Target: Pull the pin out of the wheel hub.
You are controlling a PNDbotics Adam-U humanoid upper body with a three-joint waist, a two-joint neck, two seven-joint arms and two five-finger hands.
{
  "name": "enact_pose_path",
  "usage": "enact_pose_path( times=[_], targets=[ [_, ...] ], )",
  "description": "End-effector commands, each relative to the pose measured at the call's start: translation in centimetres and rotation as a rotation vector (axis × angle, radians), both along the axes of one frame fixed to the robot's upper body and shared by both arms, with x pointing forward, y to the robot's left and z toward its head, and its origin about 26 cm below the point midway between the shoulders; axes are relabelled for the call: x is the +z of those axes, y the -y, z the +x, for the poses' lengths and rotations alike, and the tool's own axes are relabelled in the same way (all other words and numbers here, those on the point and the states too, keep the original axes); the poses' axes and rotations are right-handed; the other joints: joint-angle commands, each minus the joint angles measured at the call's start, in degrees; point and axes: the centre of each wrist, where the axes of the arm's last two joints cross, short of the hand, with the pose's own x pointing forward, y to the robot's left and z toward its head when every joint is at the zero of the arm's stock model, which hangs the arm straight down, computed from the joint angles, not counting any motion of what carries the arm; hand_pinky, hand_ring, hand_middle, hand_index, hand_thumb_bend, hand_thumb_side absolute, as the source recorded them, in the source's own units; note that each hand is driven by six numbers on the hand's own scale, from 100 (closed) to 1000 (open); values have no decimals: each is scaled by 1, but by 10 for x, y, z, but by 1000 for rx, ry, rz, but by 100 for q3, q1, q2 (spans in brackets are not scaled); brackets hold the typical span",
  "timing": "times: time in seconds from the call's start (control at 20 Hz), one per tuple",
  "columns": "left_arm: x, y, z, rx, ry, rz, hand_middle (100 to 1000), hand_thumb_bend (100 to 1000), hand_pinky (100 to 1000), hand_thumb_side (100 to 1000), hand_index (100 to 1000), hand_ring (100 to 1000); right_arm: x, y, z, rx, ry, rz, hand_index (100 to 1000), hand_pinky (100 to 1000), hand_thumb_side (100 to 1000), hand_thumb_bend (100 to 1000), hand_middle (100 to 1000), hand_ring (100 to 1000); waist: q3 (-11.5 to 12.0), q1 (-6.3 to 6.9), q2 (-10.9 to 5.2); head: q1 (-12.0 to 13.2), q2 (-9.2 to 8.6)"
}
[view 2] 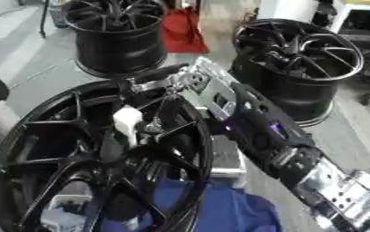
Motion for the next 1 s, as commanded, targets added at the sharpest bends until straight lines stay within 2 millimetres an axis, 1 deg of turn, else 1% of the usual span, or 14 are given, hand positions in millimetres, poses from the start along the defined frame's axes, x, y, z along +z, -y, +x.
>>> enact_pose_path(
  times=[0.05,0.15,0.25,0.35,0.45,0.55,0.65,0.75,0.85,1.0],
  targets=[
    [7,-2,1,-2,20,21,680,311,609,648,776,705,31,4,-2,148,86,-84,538,755,100,100,494,765,-5,11,-100,-10,-43],
    [6,-3,1,0,16,24,680,311,610,648,776,705,41,6,-3,147,98,-66,536,754,100,100,492,763,-19,-1,-121,0,-28],
    [6,-4,0,4,12,26,680,312,610,648,776,706,56,12,-4,137,109,-32,537,755,100,103,492,763,-48,-13,-149,20,-11],
    [5,-5,0,7,7,28,680,312,610,648,777,706,73,22,-6,121,121,4,536,755,100,112,491,762,-82,-23,-174,44,3],
    [4,-6,-1,12,3,31,680,312,610,649,778,706,91,40,-8,90,139,56,535,755,100,121,489,761,-132,-32,-202,70,22],
    [3,-8,-2,20,-3,35,680,311,610,649,778,706,108,63,-12,42,157,115,532,754,100,130,486,759,-184,-40,-232,111,43],
    [2,-10,-3,31,-6,37,679,311,610,648,778,706,120,96,-17,-32,179,181,531,752,100,140,485,758,-239,-44,-257,158,66],
    [1,-12,-4,41,-9,37,679,311,610,647,778,705,126,132,-27,-112,208,240,545,755,100,160,496,761,-294,-35,-271,199,69],
    [1,-13,-4,49,-7,33,679,311,611,647,778,705,124,170,-41,-196,237,281,547,755,100,168,498,762,-349,-21,-272,228,58],
    [0,-13,-5,58,-5,26,679,311,611,647,778,705,109,224,-67,-346,263,339,549,753,100,185,500,765,-435,4,-258,263,37]
  ],
)
